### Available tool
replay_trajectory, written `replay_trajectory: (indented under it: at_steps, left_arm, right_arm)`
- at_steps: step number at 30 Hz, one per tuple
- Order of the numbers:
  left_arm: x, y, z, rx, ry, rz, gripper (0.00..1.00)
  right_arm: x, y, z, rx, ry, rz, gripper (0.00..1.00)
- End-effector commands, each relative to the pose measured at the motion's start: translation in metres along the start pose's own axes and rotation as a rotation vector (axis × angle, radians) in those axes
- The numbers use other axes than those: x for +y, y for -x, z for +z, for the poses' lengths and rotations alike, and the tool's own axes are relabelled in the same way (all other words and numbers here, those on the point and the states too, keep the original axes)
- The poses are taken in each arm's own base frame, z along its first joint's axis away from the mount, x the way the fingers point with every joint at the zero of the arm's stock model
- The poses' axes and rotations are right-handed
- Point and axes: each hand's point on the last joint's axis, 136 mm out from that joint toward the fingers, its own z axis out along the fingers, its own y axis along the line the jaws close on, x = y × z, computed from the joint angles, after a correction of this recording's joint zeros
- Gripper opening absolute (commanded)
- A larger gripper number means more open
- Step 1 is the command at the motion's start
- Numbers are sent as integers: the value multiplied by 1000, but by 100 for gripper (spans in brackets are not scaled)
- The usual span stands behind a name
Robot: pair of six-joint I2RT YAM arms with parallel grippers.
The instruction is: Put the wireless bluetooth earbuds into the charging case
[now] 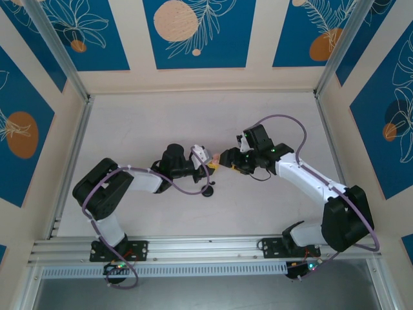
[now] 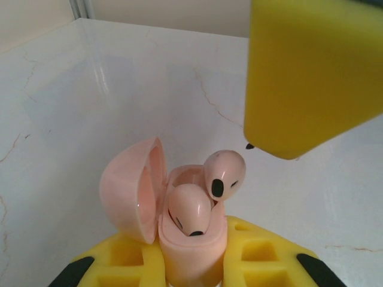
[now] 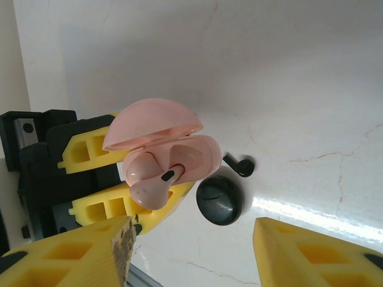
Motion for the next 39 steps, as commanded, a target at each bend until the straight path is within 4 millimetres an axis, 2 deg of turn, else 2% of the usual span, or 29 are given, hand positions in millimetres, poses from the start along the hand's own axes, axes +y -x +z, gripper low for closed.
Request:
replay_trajectory:
  at_steps: [1,10,16,19,23,28,34,39]
  left_arm:
    - [-5,18,-5,-45,-3,40,13]
    - [-7,21,-7,-53,-6,44,13]
    - [-6,21,-8,-53,1,44,13]
    - [-5,20,-8,-49,5,42,13]
    - [-3,17,-8,-39,17,40,13]
    - [-2,16,-8,-34,24,41,13]
    - [-1,16,-8,-32,28,41,13]
    - [-2,17,-8,-35,29,43,13]
  right_arm:
    - [9,6,-2,3,28,-11,53]
    - [3,12,5,3,16,5,52]
    - [1,17,3,-19,16,5,53]
    - [8,19,-5,-38,45,-24,56]
    - [23,18,-26,-75,91,-73,57]
    - [29,7,-39,-71,81,-54,52]
    - [28,-7,-27,0,29,-14,48]
    - [27,-7,-13,33,-4,-24,58]
